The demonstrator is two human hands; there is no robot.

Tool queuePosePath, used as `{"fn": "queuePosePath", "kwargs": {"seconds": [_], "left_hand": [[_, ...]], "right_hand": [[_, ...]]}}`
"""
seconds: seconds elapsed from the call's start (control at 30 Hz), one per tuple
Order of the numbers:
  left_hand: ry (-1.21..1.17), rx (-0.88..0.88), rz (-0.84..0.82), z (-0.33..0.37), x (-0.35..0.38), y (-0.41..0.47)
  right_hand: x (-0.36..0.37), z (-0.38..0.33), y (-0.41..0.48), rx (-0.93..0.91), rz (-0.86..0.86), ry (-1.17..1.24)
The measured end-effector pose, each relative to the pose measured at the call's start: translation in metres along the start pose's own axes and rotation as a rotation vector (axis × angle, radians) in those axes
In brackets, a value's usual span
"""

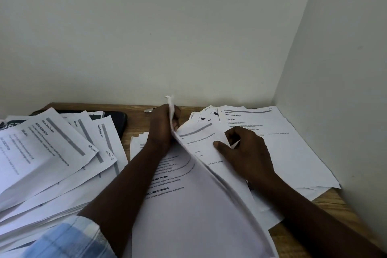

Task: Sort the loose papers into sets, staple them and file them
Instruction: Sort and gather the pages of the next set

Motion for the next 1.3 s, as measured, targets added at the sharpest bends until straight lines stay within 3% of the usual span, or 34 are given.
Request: {"fn": "queuePosePath", "kwargs": {"seconds": [0.2,0.5,0.6,0.67,0.77,0.83,0.93,1.0,1.07,1.23,1.3], "left_hand": [[0.152,0.203,-0.152,0.029,0.008,-0.021],[0.311,0.192,-0.213,0.021,0.012,-0.020],[0.165,0.173,-0.172,0.021,0.008,-0.014],[0.019,0.176,-0.142,0.017,0.004,-0.008],[-0.424,-0.167,-0.164,0.018,0.002,-0.006],[-0.577,-0.251,-0.122,0.023,0.009,-0.004],[-0.630,-0.324,-0.013,0.029,0.010,-0.002],[-0.717,-0.297,-0.106,0.021,0.005,0.001],[-0.719,-0.267,-0.153,0.013,0.000,0.002],[-0.554,-0.314,-0.049,0.024,0.011,-0.004],[-0.456,-0.290,-0.111,0.022,0.010,-0.003]], "right_hand": [[-0.008,-0.005,-0.002,-0.067,0.026,0.164],[-0.008,0.001,0.000,-0.029,0.027,0.104],[-0.007,-0.005,-0.001,-0.080,0.031,0.277],[-0.006,-0.013,-0.005,-0.067,-0.115,0.504],[-0.001,-0.018,-0.007,0.036,-0.391,0.704],[0.002,-0.013,-0.008,-0.006,-0.295,0.588],[0.002,0.003,-0.001,-0.129,-0.003,0.126],[-0.001,0.009,0.003,-0.086,0.002,-0.005],[-0.004,0.010,0.004,-0.012,-0.027,0.050],[-0.001,0.002,-0.002,0.024,-0.002,0.346],[-0.003,-0.001,-0.003,0.028,0.017,0.379]]}}
Point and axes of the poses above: each hand's wrist, its own y-axis towards the middle knuckle, its own x-axis out of the palm, z = x × y, the point moved 2 cm from there along y, towards the middle knuckle, and after that the axes turned 8 degrees about y, right-handed, at the moved point
